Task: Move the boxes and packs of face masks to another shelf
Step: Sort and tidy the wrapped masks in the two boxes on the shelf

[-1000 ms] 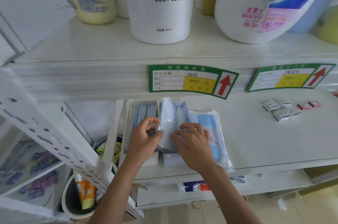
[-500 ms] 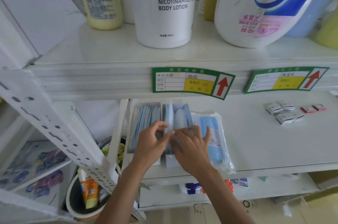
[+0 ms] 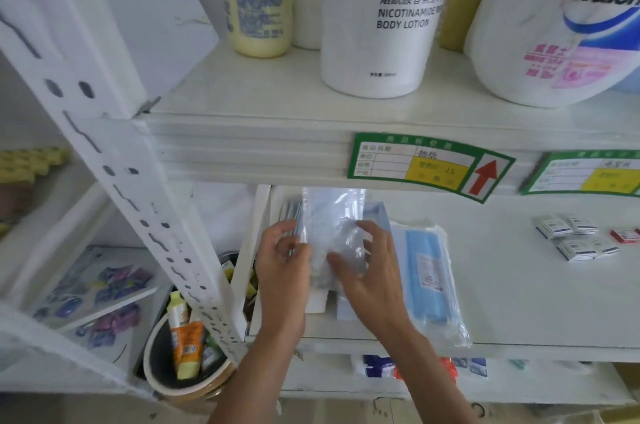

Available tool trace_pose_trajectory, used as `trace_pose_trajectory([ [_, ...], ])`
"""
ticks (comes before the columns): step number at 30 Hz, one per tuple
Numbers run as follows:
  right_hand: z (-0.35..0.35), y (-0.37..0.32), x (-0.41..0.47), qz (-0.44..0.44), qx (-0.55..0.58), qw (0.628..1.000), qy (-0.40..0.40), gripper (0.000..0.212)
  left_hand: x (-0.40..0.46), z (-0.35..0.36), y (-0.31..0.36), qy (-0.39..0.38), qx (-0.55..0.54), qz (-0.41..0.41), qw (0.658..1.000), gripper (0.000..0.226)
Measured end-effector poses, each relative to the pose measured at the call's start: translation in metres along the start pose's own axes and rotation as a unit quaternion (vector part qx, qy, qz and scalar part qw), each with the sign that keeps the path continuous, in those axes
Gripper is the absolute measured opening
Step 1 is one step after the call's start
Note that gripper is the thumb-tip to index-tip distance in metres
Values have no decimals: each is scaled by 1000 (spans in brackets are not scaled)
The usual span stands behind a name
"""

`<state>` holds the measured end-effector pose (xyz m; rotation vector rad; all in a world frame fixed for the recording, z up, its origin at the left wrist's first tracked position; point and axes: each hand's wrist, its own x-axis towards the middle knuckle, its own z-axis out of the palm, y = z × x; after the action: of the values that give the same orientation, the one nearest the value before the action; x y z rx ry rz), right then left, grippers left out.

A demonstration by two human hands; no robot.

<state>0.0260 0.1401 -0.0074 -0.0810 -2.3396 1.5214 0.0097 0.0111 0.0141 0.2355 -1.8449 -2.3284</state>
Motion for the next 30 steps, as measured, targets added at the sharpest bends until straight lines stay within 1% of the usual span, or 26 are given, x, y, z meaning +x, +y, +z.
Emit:
trace_pose_trajectory([
  [2,6,-7,0,56,58,996,-34,60,1,-9,2,16,-62,-53,997,36],
  [4,15,-13,-1,79,126,987,-60,54,1,-16,2,1,-92,-83,992,39],
  [5,20,-16,-2,84,142,985,-59,53,-1,-19,1,-5,-85,-82,993,39],
  [7,31,-19,-6,95,140,984,-50,51,-5,-20,-1,1,-51,-69,996,37],
  [10,46,-20,-13,110,131,983,-64,39,-7,-25,-5,26,-32,-63,997,34],
  [12,49,-18,-14,87,84,989,-87,35,-4,-32,-5,53,6,-31,998,44],
  [13,49,-17,-12,67,52,992,-93,35,-3,-35,-3,67,50,2,996,49],
  [15,46,-15,-7,21,-32,995,-97,34,-5,-36,0,87,152,68,982,55],
  [16,45,-14,-4,-10,-85,991,-101,34,-7,-35,0,101,194,93,971,57],
  [18,44,-11,2,-80,-189,970,-131,33,-13,-33,-4,130,240,117,955,55],
  [21,43,-6,6,-153,-301,923,-184,26,-15,-34,-11,162,235,102,953,54],
  [23,41,-3,8,-164,-342,907,-181,24,-18,-34,-13,172,221,109,954,53],
  [24,41,-2,11,-156,-356,904,-176,27,-19,-34,-13,177,216,121,953,52],
  [27,50,-7,23,-142,-418,876,-193,51,-23,-33,-17,191,204,163,946,50],
  [28,55,-9,27,-143,-413,879,-192,50,-23,-33,-18,196,203,174,944,50],
  [30,66,-13,34,-141,-374,898,-183,35,-22,-34,-20,195,208,187,940,51],
])
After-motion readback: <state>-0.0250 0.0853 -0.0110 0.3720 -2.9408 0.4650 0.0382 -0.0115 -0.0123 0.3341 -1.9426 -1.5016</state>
